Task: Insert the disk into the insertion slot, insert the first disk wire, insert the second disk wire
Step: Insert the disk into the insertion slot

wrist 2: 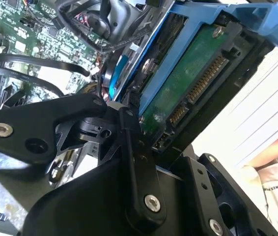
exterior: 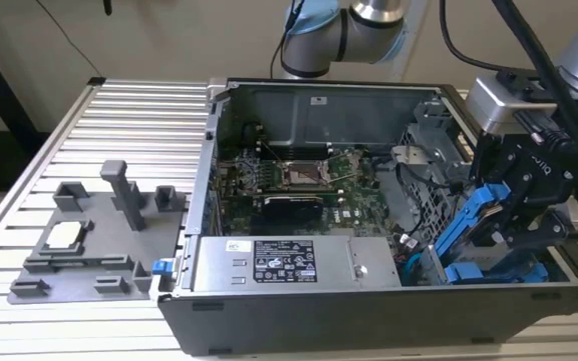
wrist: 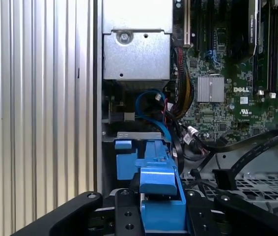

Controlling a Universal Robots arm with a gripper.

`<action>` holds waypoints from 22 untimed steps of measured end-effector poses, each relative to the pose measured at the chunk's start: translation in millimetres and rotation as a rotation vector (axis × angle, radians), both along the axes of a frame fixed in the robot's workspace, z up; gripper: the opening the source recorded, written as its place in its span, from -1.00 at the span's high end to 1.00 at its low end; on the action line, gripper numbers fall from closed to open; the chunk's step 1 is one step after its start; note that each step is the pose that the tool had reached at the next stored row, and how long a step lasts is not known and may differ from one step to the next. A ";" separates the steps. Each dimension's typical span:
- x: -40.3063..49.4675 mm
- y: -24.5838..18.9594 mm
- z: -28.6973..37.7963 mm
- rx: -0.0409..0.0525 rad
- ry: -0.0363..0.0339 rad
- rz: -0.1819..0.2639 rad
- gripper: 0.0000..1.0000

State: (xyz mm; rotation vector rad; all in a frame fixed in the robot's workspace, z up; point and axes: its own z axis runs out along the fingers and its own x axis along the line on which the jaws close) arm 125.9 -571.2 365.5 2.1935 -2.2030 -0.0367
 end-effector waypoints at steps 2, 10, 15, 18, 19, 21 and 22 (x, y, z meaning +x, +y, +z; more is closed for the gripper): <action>0.0 0.0 -0.8 -0.0017 0.0000 0.000 0.32; 0.0 0.0 3.9 -0.0009 -0.0004 0.000 -0.05; -0.3 0.0 3.9 0.0072 -0.0741 0.000 -0.05; -0.4 0.1 3.9 0.0158 -0.1279 0.001 -0.05; -0.4 0.1 3.9 0.0185 -0.1461 0.001 -0.05; -0.6 0.1 3.9 0.0240 -0.1820 0.001 -0.05; -0.6 0.1 3.9 0.0270 -0.2006 0.001 -0.05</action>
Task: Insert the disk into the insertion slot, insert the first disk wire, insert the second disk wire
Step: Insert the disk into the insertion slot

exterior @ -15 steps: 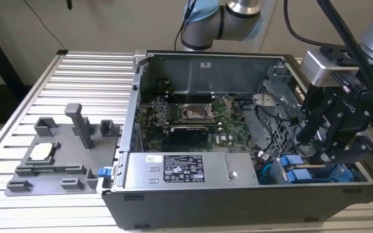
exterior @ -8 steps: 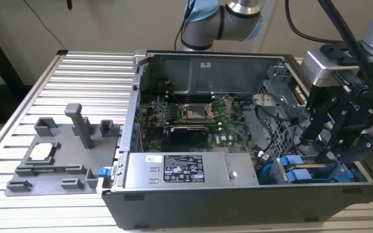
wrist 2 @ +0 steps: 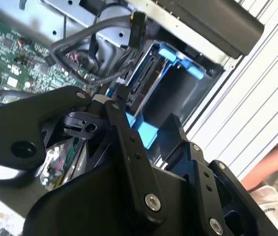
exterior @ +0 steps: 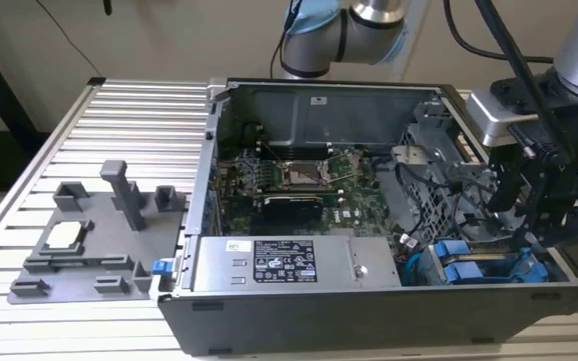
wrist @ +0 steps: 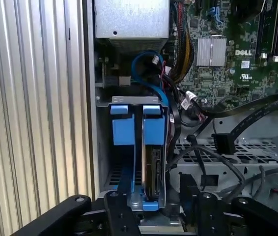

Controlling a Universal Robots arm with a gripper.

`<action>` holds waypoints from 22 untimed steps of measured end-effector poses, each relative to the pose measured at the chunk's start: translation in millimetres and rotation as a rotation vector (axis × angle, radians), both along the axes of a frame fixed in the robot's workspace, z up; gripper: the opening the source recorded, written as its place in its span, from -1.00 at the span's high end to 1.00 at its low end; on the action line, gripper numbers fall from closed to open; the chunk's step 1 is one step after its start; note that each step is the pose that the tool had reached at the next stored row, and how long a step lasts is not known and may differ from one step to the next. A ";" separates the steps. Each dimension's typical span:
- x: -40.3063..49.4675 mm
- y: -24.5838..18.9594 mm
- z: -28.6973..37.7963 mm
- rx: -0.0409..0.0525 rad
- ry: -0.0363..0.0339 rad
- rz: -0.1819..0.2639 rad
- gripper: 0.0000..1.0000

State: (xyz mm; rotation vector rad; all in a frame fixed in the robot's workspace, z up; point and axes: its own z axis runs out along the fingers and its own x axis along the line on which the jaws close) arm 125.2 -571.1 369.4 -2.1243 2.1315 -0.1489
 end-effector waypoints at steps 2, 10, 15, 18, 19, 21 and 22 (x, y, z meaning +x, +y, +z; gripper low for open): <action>0.0 1.8 0.2 0.0010 -0.0158 0.004 -0.05; 1.8 5.9 0.0 0.0013 -0.0136 0.021 -0.05; 7.9 6.5 0.1 0.0014 -0.0101 0.031 -0.05; 12.1 6.6 0.1 0.0015 -0.0064 0.036 -0.05; 13.0 7.1 0.0 0.0016 -0.0057 0.038 -0.05; 14.3 8.2 0.0 0.0017 -0.0049 0.039 -0.05; 14.8 9.1 0.0 0.0017 -0.0047 0.040 -0.05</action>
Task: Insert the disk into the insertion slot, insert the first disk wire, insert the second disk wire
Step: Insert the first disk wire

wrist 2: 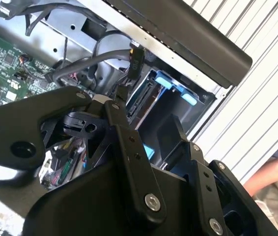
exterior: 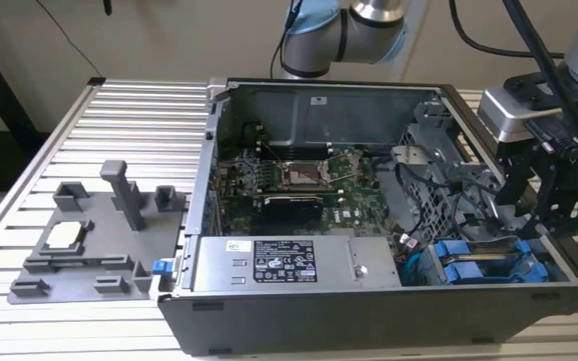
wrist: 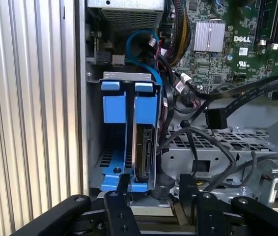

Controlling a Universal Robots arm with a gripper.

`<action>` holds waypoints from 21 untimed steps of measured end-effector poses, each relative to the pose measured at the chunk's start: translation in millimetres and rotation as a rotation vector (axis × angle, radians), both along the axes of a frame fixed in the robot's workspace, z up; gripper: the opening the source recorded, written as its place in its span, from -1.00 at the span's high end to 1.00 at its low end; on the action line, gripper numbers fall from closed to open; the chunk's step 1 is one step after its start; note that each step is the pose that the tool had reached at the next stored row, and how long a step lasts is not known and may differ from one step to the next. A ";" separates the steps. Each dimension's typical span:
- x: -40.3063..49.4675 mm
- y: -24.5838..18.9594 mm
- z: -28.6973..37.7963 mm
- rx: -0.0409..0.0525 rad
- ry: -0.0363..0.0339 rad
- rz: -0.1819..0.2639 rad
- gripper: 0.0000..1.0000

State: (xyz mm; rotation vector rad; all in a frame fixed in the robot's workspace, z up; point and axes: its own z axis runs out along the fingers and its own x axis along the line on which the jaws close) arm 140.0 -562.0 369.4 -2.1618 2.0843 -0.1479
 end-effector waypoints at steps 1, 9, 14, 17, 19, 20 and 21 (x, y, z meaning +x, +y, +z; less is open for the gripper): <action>0.4 1.4 0.1 -0.0003 0.0001 0.000 -0.05; 4.6 12.1 0.0 -0.0004 0.0008 0.005 -0.05; 8.9 13.2 -0.3 -0.0016 0.0031 0.014 -0.05; 14.3 13.3 -0.4 -0.0016 0.0057 0.019 -0.05; 18.2 13.3 -0.4 -0.0016 0.0083 0.023 -0.05; 20.0 13.3 -0.5 -0.0015 0.0096 0.025 -0.05; 21.5 13.3 -0.5 -0.0016 0.0107 0.027 -0.05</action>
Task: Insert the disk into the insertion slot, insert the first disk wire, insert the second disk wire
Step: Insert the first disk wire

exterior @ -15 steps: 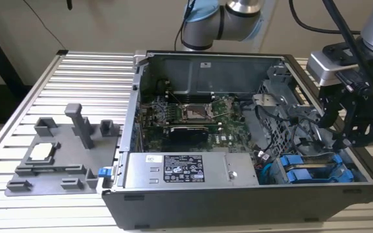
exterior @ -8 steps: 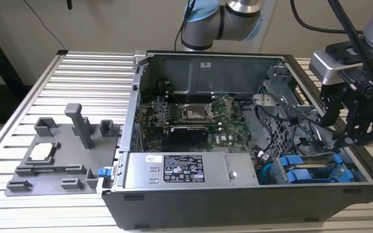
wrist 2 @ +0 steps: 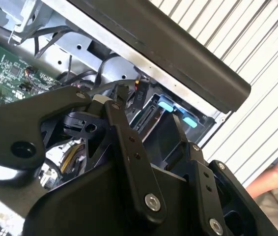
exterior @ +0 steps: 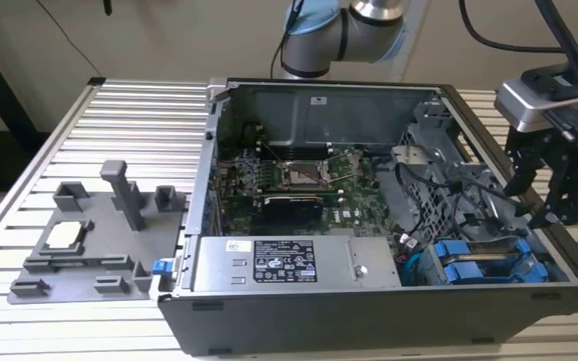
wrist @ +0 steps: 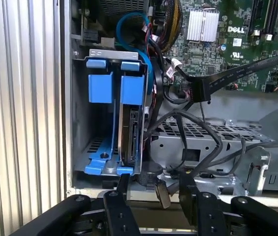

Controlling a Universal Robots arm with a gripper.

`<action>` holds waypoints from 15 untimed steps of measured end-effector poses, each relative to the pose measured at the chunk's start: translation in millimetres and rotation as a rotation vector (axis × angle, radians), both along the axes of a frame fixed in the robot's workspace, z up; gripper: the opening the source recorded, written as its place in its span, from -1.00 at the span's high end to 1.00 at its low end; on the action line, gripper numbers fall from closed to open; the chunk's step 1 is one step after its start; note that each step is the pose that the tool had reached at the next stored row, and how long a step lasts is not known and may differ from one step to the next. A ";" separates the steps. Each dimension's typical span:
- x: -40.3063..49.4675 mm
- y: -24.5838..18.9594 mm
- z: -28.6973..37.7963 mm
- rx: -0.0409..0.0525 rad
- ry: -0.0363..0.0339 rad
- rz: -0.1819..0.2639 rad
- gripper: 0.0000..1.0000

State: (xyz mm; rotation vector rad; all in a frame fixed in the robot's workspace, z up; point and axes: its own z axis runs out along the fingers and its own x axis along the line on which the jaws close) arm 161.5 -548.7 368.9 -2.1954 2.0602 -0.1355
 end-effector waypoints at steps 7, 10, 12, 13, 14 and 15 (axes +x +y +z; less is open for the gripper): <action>8.7 0.2 -0.5 -0.0002 0.0061 0.016 -0.05; 10.9 0.4 -0.6 -0.0004 0.0073 0.021 -0.05; 11.4 2.5 -0.5 -0.0085 0.0103 0.021 -0.05; 11.4 4.1 -0.6 -0.0187 0.0146 0.021 -0.05; 11.5 5.6 -0.6 -0.0311 0.0218 0.021 -0.05; 11.5 7.3 -0.7 -0.0397 0.0285 0.021 -0.05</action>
